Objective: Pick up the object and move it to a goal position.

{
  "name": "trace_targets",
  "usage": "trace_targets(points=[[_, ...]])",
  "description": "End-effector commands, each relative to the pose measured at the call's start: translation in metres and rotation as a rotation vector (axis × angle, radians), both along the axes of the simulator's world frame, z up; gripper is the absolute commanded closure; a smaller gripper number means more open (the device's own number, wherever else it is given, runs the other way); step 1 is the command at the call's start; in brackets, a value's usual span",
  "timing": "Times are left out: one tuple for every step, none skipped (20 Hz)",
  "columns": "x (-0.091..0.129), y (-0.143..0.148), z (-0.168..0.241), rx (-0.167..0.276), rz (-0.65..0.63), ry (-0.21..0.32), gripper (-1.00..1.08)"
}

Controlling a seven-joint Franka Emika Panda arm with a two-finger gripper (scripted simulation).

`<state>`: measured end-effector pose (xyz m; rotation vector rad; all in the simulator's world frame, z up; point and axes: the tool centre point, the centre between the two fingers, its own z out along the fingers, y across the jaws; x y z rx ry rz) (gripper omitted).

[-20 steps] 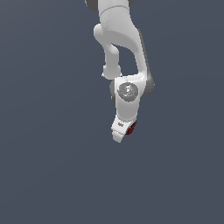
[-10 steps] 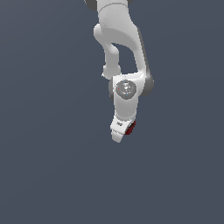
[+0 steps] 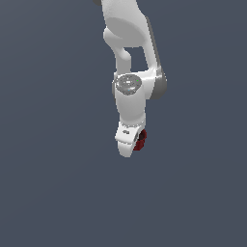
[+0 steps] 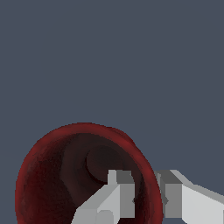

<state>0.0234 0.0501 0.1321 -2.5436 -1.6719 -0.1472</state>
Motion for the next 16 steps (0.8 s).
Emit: trace_targets(points=[[0.009,-0.007,0.019,0.015,0.029,-0.042,1.08],[0.013,-0.010,0.026,0.022,0.041,-0.059,1.08],[0.016,-0.013,0.033,0.029,0.053,-0.075,1.08],[0.019,-0.015,0.040,0.036,0.064,-0.090,1.08],[0.022,-0.018,0.047,0.042,0.076,-0.106,1.08],[0.025,-0.021,0.054,0.049,0.088,-0.121,1.08],[0.028,-0.024,0.061,0.056,0.099,-0.136,1.08],[0.031,-0.026,0.068,0.062,0.110,-0.151,1.08],[0.034,-0.029,0.075,0.069,0.121,-0.166,1.08],[0.036,-0.032,0.082,0.075,0.133,-0.181,1.08],[0.039,-0.034,0.088,0.082,0.144,-0.196,1.08],[0.041,-0.037,0.095,0.088,0.154,-0.210,1.08],[0.043,-0.039,0.102,0.094,0.165,-0.225,1.08],[0.045,-0.042,0.108,0.101,0.176,-0.239,1.08],[0.048,-0.045,0.115,0.107,0.187,-0.254,1.08],[0.050,-0.047,0.122,0.114,0.198,-0.268,1.08]])
